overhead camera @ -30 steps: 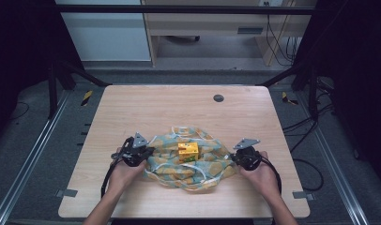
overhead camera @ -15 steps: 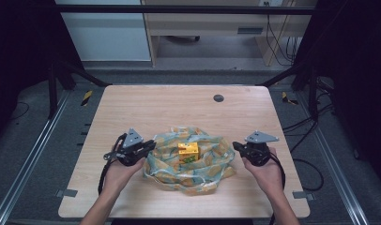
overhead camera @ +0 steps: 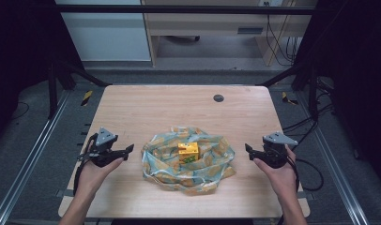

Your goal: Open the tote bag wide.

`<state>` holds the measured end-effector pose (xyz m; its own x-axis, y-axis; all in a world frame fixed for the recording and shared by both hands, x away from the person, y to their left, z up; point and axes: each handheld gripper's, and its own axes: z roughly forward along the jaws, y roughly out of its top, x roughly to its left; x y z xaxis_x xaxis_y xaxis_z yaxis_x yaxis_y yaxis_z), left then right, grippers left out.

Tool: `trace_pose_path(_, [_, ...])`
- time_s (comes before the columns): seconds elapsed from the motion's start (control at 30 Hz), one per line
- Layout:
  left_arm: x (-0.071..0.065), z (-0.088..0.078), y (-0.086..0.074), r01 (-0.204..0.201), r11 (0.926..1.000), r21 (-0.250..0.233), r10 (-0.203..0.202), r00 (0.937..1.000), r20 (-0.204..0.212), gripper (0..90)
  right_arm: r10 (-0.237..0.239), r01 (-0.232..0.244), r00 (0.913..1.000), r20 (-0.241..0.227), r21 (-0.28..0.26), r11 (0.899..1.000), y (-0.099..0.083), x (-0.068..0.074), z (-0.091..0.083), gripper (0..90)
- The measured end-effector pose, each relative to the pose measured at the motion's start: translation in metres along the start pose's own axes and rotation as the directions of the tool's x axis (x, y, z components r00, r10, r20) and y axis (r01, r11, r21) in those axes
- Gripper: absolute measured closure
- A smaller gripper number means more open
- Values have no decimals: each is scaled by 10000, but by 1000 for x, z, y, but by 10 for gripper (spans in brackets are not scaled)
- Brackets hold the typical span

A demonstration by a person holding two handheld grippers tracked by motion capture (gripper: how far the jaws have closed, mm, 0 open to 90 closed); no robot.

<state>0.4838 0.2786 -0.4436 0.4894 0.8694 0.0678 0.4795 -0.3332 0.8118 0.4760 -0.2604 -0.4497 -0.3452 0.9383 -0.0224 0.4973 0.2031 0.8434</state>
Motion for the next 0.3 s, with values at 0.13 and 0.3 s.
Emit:
trace_pose_path(0.13, [5,4,-17,292,9995,76,-292,9996,-55,135,161,-164,9998,69,435,9989,-14,3,8,87])
trace_pose_path(0.3, [12,4,-28,470,9988,170,-467,9988,-168,97,-10,10,10000,13,623,9981,-22,5,11,84])
